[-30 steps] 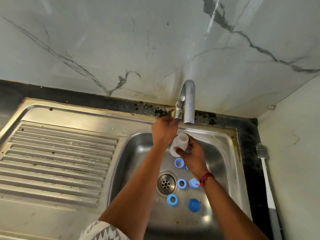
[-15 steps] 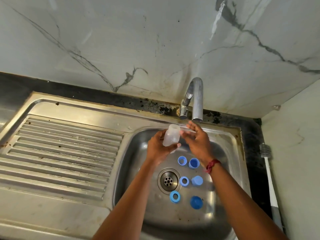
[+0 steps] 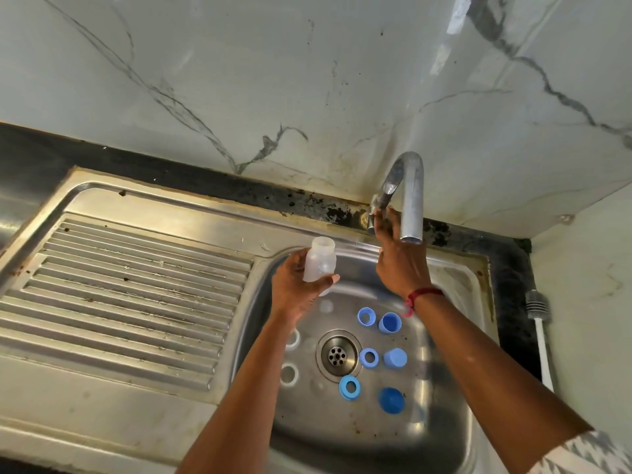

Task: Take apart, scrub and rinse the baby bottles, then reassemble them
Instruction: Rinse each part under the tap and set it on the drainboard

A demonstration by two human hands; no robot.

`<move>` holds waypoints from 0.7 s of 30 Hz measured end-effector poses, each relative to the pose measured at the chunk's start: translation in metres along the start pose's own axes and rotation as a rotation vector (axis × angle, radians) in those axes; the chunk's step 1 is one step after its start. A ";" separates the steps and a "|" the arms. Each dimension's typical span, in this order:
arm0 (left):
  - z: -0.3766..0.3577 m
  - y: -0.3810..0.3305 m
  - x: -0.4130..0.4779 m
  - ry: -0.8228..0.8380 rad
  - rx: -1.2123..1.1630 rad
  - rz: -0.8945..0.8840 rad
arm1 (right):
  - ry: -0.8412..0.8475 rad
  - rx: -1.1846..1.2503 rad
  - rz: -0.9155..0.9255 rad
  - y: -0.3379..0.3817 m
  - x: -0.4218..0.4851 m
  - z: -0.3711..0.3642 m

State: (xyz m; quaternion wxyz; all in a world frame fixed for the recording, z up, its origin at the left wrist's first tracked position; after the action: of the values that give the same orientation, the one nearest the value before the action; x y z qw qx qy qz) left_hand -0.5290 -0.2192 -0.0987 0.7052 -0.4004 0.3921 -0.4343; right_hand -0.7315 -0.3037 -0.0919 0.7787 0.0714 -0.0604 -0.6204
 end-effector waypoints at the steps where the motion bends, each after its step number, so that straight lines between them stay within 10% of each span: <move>1: 0.001 0.001 -0.001 -0.005 -0.014 0.004 | 0.003 -0.011 0.002 0.001 0.000 0.001; 12: 0.006 0.018 -0.014 0.012 -0.086 0.044 | 0.048 0.014 0.120 0.004 0.004 0.014; 21: 0.000 0.007 -0.028 0.074 -0.021 0.011 | -0.291 0.754 -0.353 0.015 -0.095 0.013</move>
State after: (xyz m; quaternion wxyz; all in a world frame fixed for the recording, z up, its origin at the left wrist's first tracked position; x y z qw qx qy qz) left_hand -0.5359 -0.1908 -0.0997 0.6881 -0.3895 0.4248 -0.4408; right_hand -0.7410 -0.2082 -0.0767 0.5637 0.2716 -0.3787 -0.6819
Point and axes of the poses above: each hand's wrist, its own x-axis towards the middle knuckle, its own z-axis out of the back of the hand, y = z × x, the point moved 2 cm from there along x, towards the middle knuckle
